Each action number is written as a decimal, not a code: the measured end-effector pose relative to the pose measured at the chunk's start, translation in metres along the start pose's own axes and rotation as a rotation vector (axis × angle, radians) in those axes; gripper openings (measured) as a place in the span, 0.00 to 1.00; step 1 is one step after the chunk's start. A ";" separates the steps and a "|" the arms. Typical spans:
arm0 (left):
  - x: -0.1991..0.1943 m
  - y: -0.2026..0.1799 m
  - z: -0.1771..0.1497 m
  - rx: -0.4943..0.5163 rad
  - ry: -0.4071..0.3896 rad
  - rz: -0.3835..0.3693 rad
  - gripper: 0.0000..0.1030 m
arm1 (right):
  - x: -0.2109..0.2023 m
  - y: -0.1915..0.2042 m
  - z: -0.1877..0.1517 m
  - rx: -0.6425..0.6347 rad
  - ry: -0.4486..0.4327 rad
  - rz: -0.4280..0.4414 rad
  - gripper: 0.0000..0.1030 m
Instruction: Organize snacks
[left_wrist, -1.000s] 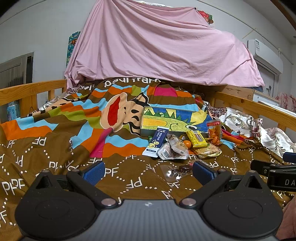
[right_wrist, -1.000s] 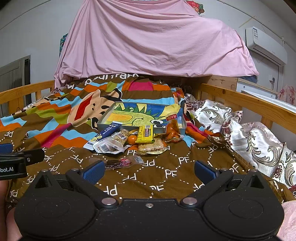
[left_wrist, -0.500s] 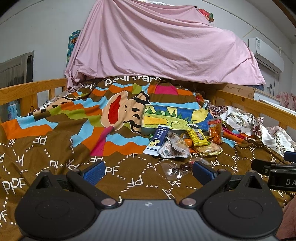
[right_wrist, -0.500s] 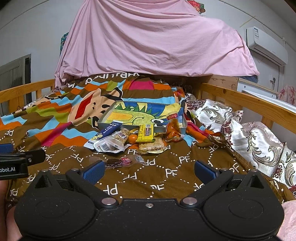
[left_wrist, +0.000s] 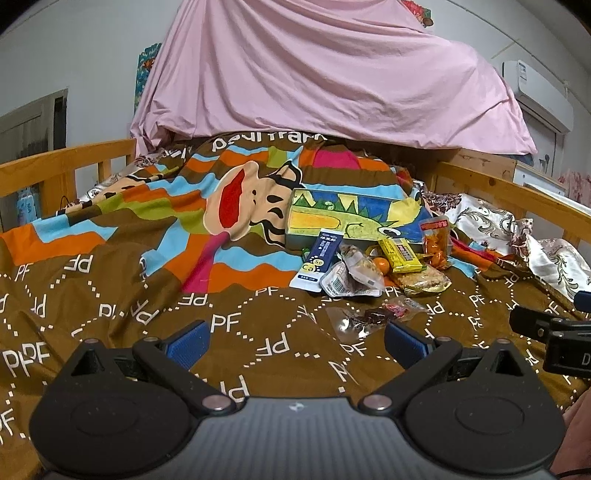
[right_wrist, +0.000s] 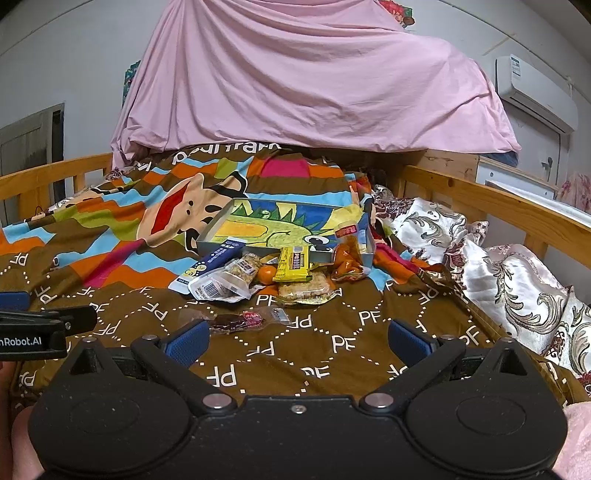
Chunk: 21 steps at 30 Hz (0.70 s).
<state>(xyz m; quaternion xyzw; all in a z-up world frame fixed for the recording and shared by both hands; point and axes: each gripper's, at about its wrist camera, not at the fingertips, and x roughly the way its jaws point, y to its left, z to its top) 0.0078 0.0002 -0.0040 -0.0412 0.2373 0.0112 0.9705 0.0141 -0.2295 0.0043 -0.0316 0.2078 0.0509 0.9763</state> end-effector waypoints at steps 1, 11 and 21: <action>0.000 0.000 0.000 -0.001 0.004 0.001 1.00 | 0.000 0.000 0.001 0.001 0.001 0.000 1.00; 0.012 0.003 0.011 -0.029 0.087 0.050 1.00 | 0.011 -0.004 0.002 0.027 0.043 0.005 1.00; 0.021 0.004 0.020 -0.029 0.115 0.079 1.00 | 0.024 -0.012 0.011 0.068 0.128 -0.010 1.00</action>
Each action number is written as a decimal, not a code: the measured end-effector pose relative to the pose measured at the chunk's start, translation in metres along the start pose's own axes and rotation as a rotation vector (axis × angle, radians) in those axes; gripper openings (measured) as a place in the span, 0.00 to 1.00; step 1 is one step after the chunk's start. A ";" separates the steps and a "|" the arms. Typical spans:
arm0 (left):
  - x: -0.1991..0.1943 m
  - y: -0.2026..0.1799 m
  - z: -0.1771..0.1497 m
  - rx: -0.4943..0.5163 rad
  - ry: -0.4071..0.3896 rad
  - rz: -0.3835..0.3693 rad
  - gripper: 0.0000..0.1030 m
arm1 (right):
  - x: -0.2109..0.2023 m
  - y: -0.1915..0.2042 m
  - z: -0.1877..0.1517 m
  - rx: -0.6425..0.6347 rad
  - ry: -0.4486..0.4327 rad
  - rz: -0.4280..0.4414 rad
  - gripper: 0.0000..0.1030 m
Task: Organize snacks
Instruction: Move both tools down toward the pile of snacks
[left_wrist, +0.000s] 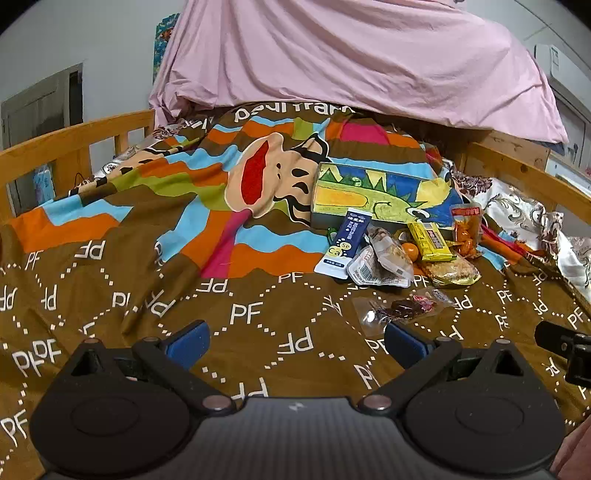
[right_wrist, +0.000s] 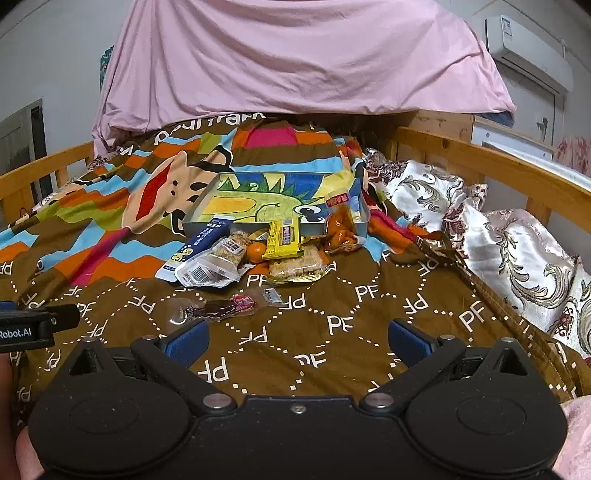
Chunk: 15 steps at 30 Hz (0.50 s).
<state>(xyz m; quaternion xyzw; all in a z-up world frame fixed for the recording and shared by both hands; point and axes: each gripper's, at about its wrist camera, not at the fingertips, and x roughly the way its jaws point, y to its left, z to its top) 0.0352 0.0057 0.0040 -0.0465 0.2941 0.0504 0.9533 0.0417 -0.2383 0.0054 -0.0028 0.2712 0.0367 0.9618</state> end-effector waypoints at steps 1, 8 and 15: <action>0.001 -0.001 0.001 0.005 0.002 0.001 1.00 | 0.003 0.000 0.002 0.002 0.006 0.000 1.00; 0.007 -0.007 0.003 0.026 0.009 -0.011 1.00 | 0.016 -0.008 0.008 0.052 0.049 0.016 1.00; 0.018 -0.015 0.003 0.056 0.028 0.004 1.00 | 0.031 -0.018 0.011 0.107 0.098 0.041 1.00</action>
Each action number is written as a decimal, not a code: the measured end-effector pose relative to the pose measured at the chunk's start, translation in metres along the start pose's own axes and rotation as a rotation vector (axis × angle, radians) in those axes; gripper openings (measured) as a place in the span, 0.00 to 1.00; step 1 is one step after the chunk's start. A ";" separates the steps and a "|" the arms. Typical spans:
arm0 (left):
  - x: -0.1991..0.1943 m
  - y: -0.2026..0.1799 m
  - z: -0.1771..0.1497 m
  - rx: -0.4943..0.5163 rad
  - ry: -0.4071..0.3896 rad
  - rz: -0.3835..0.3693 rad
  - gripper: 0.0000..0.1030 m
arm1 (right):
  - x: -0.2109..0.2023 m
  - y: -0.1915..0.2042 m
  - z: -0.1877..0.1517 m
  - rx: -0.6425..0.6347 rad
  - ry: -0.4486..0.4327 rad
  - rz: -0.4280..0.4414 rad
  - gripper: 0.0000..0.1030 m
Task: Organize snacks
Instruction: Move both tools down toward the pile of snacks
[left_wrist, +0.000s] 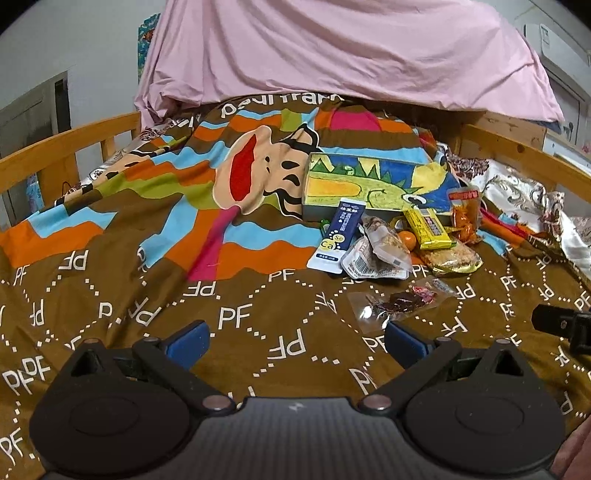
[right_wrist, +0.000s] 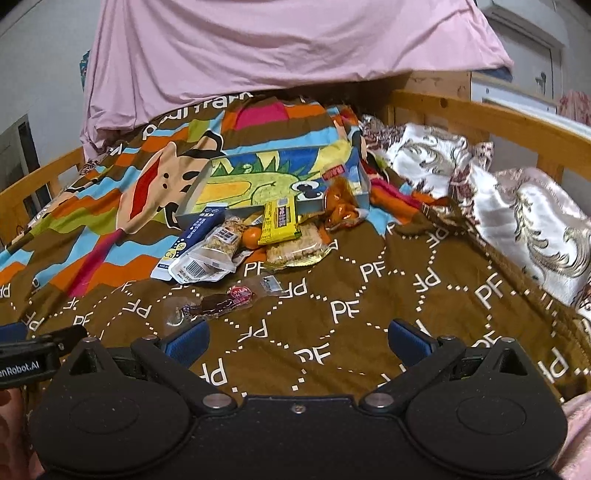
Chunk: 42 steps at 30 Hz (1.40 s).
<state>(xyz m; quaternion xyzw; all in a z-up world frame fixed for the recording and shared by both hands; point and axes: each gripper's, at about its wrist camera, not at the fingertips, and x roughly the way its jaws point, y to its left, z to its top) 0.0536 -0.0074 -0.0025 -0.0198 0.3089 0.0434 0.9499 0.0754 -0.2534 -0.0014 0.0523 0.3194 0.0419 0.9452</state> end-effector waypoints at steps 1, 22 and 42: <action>0.001 0.000 0.000 0.002 0.002 -0.002 1.00 | 0.002 -0.001 0.001 0.007 0.007 0.004 1.00; 0.065 -0.030 0.034 0.141 0.001 -0.158 1.00 | 0.068 -0.035 0.048 -0.044 -0.034 0.086 1.00; 0.133 -0.066 0.041 0.397 0.105 -0.443 1.00 | 0.134 -0.042 0.064 -0.170 0.008 0.125 1.00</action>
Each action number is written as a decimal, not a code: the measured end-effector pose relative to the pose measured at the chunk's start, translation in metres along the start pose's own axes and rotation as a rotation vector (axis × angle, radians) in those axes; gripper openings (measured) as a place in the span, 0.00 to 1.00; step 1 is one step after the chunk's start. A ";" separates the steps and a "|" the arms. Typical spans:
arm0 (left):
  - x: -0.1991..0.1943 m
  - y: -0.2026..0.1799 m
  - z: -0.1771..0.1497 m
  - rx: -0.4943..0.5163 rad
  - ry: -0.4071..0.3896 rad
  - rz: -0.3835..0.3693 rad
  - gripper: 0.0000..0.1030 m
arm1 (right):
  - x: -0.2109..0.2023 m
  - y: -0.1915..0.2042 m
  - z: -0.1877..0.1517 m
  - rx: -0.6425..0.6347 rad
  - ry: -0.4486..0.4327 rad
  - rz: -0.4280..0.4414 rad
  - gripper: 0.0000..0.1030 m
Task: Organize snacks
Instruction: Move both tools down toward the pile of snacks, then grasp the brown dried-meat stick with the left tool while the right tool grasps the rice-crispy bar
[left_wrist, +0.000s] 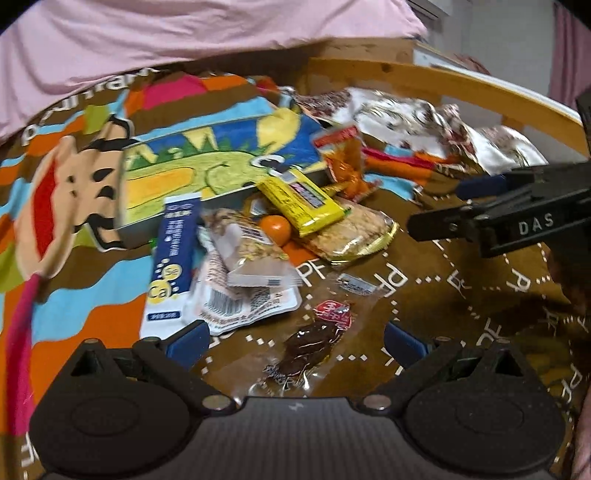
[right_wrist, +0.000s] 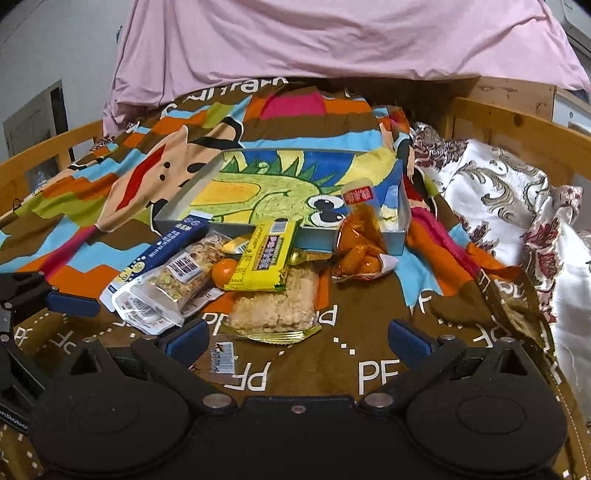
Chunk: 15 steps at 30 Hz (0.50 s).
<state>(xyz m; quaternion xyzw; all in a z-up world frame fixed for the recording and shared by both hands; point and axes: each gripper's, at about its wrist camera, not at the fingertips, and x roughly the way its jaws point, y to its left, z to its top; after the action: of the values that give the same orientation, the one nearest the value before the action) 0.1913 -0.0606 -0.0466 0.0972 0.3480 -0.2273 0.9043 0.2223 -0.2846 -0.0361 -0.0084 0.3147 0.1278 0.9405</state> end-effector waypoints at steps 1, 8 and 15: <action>0.003 0.000 0.001 0.016 0.006 -0.010 1.00 | 0.003 -0.001 0.000 0.004 0.007 0.000 1.00; 0.022 0.005 0.003 0.097 0.069 -0.093 1.00 | 0.018 0.002 -0.001 -0.041 0.001 -0.004 1.00; 0.041 0.011 0.001 0.108 0.136 -0.198 0.99 | 0.041 0.013 -0.004 -0.127 -0.011 -0.001 0.99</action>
<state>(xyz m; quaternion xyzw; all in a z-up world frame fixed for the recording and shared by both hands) 0.2244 -0.0653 -0.0729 0.1262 0.4038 -0.3269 0.8451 0.2479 -0.2629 -0.0626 -0.0676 0.3009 0.1470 0.9398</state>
